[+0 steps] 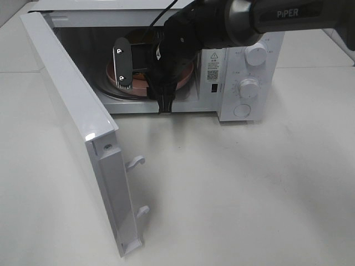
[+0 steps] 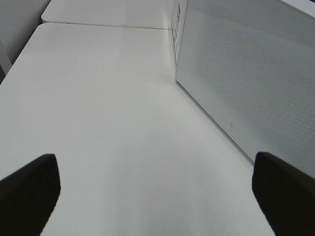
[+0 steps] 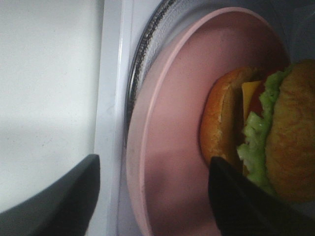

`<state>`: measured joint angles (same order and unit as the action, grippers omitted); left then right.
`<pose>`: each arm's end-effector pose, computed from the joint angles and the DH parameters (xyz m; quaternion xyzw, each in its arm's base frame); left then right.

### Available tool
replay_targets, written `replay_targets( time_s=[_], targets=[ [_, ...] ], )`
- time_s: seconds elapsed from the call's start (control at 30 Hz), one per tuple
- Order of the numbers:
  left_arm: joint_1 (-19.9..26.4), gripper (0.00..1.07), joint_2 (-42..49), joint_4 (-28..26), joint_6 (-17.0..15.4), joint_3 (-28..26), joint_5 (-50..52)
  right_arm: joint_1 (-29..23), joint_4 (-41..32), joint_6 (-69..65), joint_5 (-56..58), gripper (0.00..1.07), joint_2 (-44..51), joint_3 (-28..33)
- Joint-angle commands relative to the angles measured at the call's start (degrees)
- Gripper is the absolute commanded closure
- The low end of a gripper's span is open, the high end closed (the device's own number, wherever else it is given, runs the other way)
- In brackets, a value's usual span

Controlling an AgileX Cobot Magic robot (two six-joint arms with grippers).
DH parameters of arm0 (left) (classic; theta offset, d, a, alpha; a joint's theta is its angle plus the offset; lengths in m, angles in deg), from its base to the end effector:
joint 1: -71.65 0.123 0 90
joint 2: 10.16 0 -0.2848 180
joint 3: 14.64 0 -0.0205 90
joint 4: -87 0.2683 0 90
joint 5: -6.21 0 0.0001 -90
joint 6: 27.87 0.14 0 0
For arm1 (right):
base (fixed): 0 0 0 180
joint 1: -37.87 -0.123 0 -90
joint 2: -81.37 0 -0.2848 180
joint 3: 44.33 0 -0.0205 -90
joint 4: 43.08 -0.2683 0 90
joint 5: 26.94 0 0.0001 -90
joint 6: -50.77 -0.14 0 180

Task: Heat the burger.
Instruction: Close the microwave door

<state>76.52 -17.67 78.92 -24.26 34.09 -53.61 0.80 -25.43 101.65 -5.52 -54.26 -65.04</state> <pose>0.0556 -0.0123 0.2658 -0.0071 0.8462 -0.0312 0.5319 0.4507 0.3210 0.1285 -0.7173 0.5825 -0.1485 0.3521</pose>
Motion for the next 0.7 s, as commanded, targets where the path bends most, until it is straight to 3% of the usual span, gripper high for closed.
replay_targets(
  time_s=[0.03, 0.7],
  targets=[
    [-0.2, 0.08, 1.3, -0.1, 0.0, 0.1, 0.5, -0.5, 0.2, -1.3, -0.1, 0.38, 1.4, 0.2],
    [-0.2, 0.08, 1.3, -0.1, 0.0, 0.1, 0.5, -0.5, 0.6, -3.5, -4.5, 0.31, 8.7, 14.4]
  ],
)
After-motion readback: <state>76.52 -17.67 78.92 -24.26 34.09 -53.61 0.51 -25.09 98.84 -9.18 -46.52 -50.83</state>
